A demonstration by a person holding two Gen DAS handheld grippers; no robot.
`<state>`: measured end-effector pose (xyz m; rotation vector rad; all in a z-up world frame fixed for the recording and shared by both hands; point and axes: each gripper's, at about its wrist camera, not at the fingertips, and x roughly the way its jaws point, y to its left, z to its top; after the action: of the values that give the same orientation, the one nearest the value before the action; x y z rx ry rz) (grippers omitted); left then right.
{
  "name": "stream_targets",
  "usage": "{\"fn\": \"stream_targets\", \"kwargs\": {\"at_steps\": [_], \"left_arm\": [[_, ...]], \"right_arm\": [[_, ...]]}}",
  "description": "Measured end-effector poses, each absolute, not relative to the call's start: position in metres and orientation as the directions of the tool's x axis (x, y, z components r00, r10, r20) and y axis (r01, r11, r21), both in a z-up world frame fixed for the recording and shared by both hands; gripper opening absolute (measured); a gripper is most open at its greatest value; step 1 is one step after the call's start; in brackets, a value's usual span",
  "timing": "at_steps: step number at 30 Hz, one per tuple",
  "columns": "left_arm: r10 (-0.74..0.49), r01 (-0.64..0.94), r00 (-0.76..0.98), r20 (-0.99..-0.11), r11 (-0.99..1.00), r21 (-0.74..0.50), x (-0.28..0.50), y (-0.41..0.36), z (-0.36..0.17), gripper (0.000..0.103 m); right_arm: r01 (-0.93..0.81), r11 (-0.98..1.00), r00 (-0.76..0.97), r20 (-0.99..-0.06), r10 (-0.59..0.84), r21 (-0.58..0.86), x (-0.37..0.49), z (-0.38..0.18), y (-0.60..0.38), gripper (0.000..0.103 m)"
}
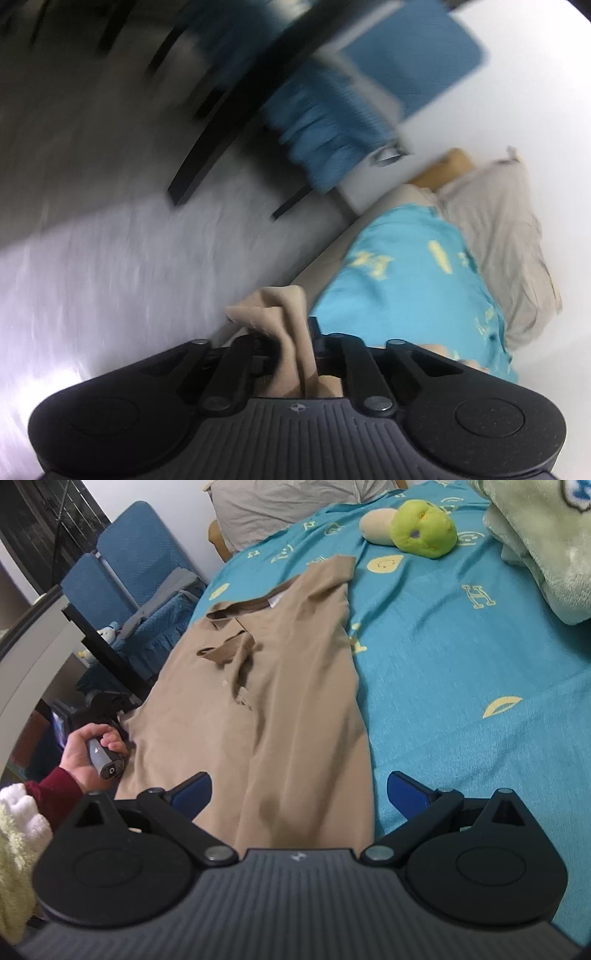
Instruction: Fold clothes
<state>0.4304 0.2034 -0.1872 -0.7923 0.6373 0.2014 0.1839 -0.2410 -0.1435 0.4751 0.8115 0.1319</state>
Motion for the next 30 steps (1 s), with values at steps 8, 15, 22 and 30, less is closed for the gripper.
{"fn": "stream_targets", "kwargs": {"at_steps": [8,15,22,30], "left_arm": [[0.011,-0.041,0.911,-0.413,0.997,-0.064,0.415,0.079,-0.071,0.006],[-0.228,0.308,0.881,-0.415,0.942,0.137,0.385,-0.072,-0.071,0.005],[-0.321,0.446,0.766,-0.557,0.890,0.101,0.370,-0.148,-0.136,0.030],[-0.300,0.396,0.757,-0.580,0.917,0.044,0.285,-0.101,-0.109,0.081]], "right_arm": [[0.044,0.864,0.729,-0.608,0.315,0.501,0.171,-0.126,-0.250,0.103],[0.080,0.873,0.781,-0.574,0.244,0.481,0.165,-0.116,-0.268,0.103],[0.156,0.868,0.807,-0.568,0.164,0.472,0.175,-0.122,-0.294,0.103],[0.133,0.870,0.834,-0.528,0.160,0.474,0.181,-0.121,-0.299,0.103]]}}
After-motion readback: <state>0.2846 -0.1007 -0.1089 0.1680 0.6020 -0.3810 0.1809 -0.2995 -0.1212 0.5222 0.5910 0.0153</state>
